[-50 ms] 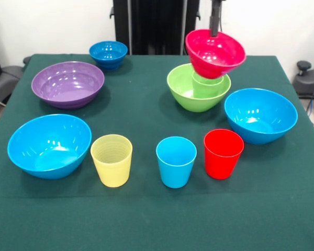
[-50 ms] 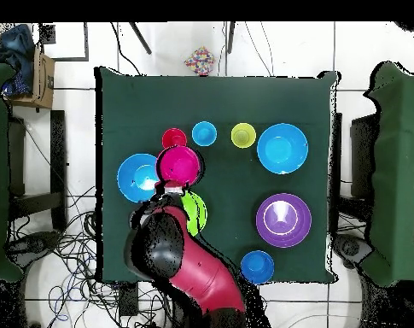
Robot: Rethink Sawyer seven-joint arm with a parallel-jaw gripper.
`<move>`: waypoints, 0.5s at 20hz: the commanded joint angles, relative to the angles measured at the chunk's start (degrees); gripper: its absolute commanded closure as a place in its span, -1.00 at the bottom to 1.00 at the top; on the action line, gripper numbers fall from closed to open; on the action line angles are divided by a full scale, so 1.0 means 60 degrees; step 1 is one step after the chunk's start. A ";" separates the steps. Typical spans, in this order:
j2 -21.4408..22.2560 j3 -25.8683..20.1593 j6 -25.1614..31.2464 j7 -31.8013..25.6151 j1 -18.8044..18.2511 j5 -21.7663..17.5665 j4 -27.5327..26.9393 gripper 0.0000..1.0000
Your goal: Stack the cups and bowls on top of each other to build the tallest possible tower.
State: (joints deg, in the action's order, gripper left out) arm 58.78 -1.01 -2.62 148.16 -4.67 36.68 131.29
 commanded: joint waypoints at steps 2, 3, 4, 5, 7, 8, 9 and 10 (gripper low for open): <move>-0.0224 -0.0078 0.0936 0.1607 0.0278 0.0190 0.0242 1.00; -0.0184 -0.0271 0.0787 0.1627 0.0103 0.0110 0.0324 1.00; -0.0152 -0.0416 0.0709 0.1641 -0.0036 0.0049 0.0394 1.00; -0.0120 -0.0562 0.0631 0.1655 -0.0175 -0.0013 0.0463 1.00; -0.0093 -0.0640 0.0569 0.1669 -0.0258 -0.0063 0.0531 1.00; -0.0055 -0.0812 0.0470 0.1711 -0.0406 -0.0144 0.0607 1.00; -0.0024 -0.0988 0.0331 0.1779 -0.0560 -0.0238 0.0687 1.00; 0.0006 -0.1204 0.0157 0.1895 -0.0744 -0.0366 0.0789 1.00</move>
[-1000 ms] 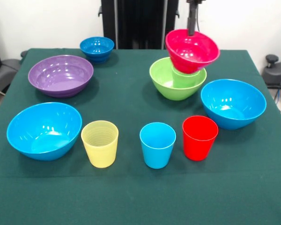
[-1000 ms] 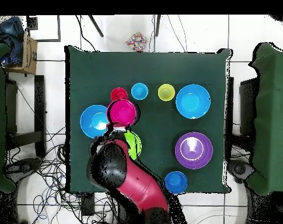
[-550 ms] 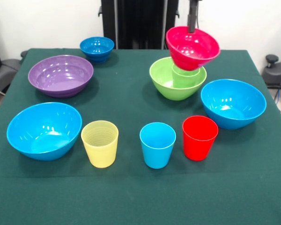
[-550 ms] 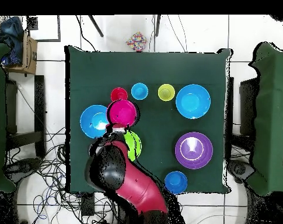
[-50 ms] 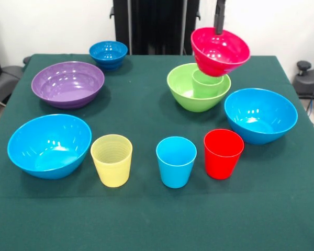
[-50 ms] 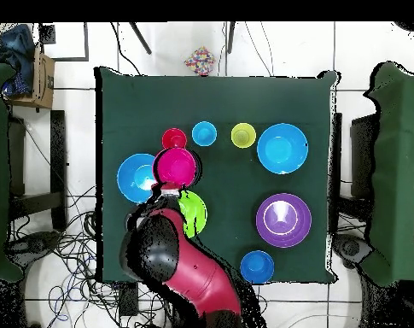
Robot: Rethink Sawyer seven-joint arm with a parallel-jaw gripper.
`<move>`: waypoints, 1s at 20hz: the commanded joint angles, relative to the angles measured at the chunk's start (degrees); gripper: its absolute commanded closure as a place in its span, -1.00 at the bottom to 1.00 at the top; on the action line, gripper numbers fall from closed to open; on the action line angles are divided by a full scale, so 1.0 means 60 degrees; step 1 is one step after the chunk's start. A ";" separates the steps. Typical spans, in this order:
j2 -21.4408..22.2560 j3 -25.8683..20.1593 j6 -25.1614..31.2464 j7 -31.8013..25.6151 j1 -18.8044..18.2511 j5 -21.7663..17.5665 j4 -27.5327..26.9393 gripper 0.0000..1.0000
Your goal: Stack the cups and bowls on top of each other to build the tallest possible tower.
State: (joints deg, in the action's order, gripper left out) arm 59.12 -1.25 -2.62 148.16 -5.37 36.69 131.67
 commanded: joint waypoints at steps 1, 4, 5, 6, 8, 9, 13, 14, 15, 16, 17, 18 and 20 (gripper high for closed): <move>-0.0020 -0.1381 -0.0017 0.2010 -0.0811 -0.0494 0.0827 1.00; 0.0034 -0.1826 -0.0323 0.2237 -0.1202 -0.0772 0.1077 1.00; 0.0041 -0.1829 -0.0320 0.2244 -0.1181 -0.0751 0.1091 1.00; 0.0055 -0.1812 -0.0275 0.2215 -0.1158 -0.0720 0.1110 1.00; 0.0074 -0.1462 -0.0024 0.2023 -0.0845 -0.0476 0.1043 1.00; 0.0092 -0.1320 0.0125 0.1948 -0.0720 -0.0355 0.1022 1.00; 0.0126 -0.0972 0.0352 0.1790 -0.0443 -0.0197 0.0985 1.00; 0.0156 -0.1031 0.0363 0.1801 -0.0491 -0.0219 0.1024 1.00; 0.0135 -0.0839 0.0418 0.1761 -0.0326 -0.0145 0.0979 1.00; 0.0145 -0.0802 0.0441 0.1750 -0.0296 -0.0132 0.0981 1.00; 0.0155 -0.0797 0.0469 0.1749 -0.0292 -0.0123 0.0985 1.00; 0.0161 -0.0820 0.0468 0.1734 -0.0328 -0.0145 0.0986 1.00; 0.0173 -0.0895 0.0426 0.1765 -0.0388 -0.0169 0.1010 1.00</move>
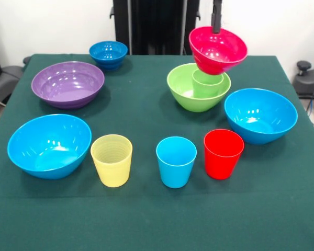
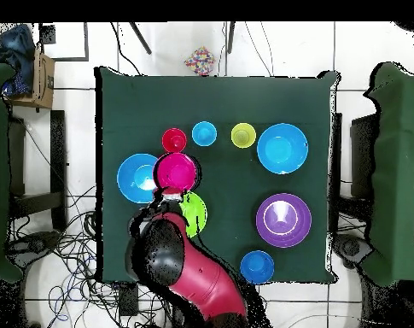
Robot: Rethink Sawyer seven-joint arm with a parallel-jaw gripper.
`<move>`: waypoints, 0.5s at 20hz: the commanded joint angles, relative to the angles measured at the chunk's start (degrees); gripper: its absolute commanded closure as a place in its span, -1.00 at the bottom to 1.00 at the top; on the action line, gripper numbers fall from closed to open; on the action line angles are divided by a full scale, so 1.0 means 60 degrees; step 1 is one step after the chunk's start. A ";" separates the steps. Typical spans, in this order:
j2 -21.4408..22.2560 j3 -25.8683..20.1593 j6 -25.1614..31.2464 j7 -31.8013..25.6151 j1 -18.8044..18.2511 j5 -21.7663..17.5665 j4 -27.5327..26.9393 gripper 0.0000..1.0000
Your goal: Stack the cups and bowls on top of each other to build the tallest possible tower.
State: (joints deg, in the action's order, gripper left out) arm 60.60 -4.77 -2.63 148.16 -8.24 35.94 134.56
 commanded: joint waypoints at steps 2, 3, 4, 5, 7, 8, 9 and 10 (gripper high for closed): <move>-0.0044 -0.0452 0.0360 0.1795 -0.0053 -0.0116 0.0580 1.00; -0.0021 -0.0613 0.0266 0.1863 -0.0188 -0.0186 0.0641 1.00; -0.0014 -0.0684 0.0186 0.1916 -0.0232 -0.0229 0.0674 1.00; -0.0004 -0.0736 0.0154 0.1947 -0.0266 -0.0251 0.0701 1.00; 0.0014 -0.0799 0.0103 0.1974 -0.0319 -0.0285 0.0743 1.00; 0.0021 -0.0821 0.0109 0.1979 -0.0332 -0.0281 0.0754 1.00; 0.0027 -0.0820 0.0101 0.1982 -0.0326 -0.0276 0.0767 1.00; 0.0027 -0.0753 0.0135 0.1961 -0.0255 -0.0229 0.0753 1.00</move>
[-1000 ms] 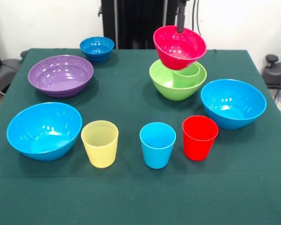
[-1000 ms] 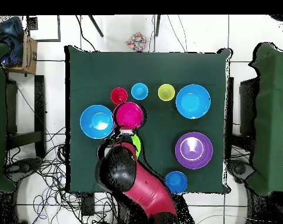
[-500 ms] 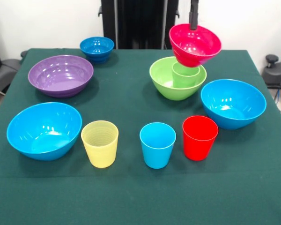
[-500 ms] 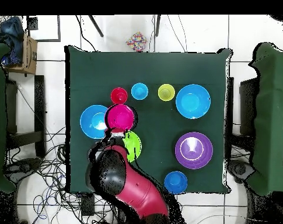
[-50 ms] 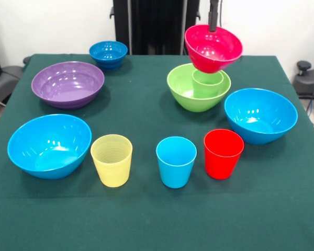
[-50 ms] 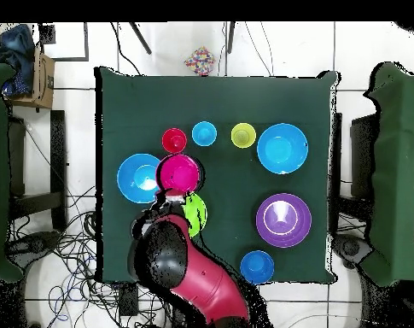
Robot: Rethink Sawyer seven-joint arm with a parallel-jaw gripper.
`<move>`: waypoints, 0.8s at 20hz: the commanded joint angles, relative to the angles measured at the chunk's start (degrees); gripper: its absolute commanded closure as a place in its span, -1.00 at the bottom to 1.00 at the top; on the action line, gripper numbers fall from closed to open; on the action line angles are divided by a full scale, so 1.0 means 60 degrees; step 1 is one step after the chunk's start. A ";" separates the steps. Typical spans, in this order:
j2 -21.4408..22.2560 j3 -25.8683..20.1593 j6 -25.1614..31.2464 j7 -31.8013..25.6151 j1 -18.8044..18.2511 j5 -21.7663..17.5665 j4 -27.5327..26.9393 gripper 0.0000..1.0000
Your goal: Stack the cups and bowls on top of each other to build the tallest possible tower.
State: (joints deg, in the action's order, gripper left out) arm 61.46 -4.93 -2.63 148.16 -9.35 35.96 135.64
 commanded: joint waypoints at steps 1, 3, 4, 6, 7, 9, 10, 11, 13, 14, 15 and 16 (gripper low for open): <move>-0.0116 -0.0659 0.0169 0.1940 0.0002 -0.0184 0.0561 1.00; -0.0149 -0.0401 0.0322 0.1827 0.0243 -0.0033 0.0463 1.00; -0.0159 -0.0314 0.0382 0.1791 0.0322 0.0017 0.0428 1.00; -0.0169 -0.0286 0.0363 0.1789 0.0353 0.0026 0.0412 1.00; -0.0168 -0.0428 0.0195 0.1867 0.0238 -0.0066 0.0445 1.00; -0.0151 -0.0673 -0.0073 0.2018 0.0050 -0.0230 0.0524 1.00; -0.0134 -0.0775 -0.0173 0.2091 -0.0024 -0.0303 0.0570 1.00; -0.0149 -0.0897 -0.0276 0.2165 -0.0124 -0.0386 0.0604 1.00; -0.0231 -0.0953 -0.0463 0.2243 -0.0159 -0.0474 0.0620 1.00; -0.0286 -0.0959 -0.0543 0.2256 -0.0158 -0.0504 0.0616 1.00; -0.0346 -0.0901 -0.0563 0.2237 -0.0080 -0.0458 0.0584 1.00; -0.0384 -0.0835 -0.0556 0.2191 -0.0015 -0.0419 0.0555 1.00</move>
State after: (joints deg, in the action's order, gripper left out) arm 61.75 -5.42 -2.66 148.16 -9.51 35.95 136.49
